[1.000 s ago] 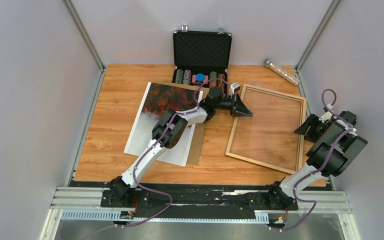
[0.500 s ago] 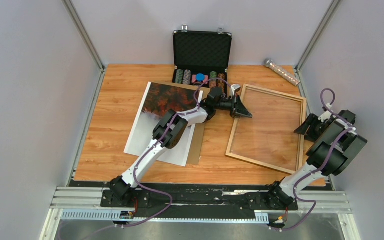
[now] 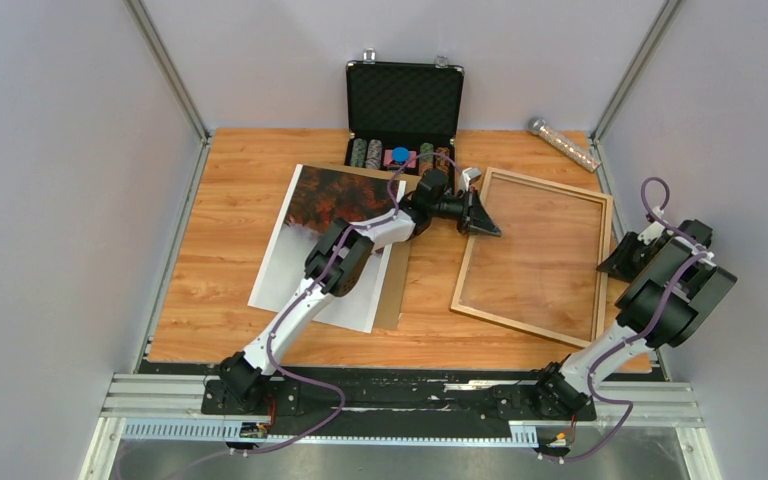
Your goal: Put the photo into the frame
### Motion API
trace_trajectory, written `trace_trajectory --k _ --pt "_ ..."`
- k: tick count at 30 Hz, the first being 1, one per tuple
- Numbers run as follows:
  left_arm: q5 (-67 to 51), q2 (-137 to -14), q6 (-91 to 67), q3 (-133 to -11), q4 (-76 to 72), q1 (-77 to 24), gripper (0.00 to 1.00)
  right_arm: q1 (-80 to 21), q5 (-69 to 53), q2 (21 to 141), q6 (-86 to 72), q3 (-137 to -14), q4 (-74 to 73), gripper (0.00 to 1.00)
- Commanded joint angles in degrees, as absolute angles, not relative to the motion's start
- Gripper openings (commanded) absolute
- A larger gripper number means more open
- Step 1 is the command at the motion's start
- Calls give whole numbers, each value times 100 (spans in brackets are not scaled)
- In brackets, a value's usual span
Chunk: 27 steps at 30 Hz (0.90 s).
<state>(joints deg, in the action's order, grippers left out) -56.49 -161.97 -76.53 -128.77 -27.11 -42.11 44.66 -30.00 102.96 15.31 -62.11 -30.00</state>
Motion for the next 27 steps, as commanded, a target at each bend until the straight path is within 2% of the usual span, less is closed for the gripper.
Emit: trace_trajectory --k 1,7,10,16,27 --pt "-5815 -16101 -6995 -13135 -2343 -4159 0 4438 -3042 10400 1660 -6444 -2805 21" --pt "-5895 -15874 -6631 -13086 -1949 -4036 0 4385 -3045 10408 1716 -6436 -2820 6" --pt "-5928 -15579 -6274 -12884 -1645 -3947 0 4285 -3037 10390 1702 -6401 -2813 2" --pt "-5959 -15068 -5846 -12332 -1398 -3762 0 4008 -3117 10345 1565 -6297 -2830 0" --pt "-6041 -14326 -5904 -11152 -2013 -3360 0 3643 -3362 10289 1232 -5938 -2900 0"
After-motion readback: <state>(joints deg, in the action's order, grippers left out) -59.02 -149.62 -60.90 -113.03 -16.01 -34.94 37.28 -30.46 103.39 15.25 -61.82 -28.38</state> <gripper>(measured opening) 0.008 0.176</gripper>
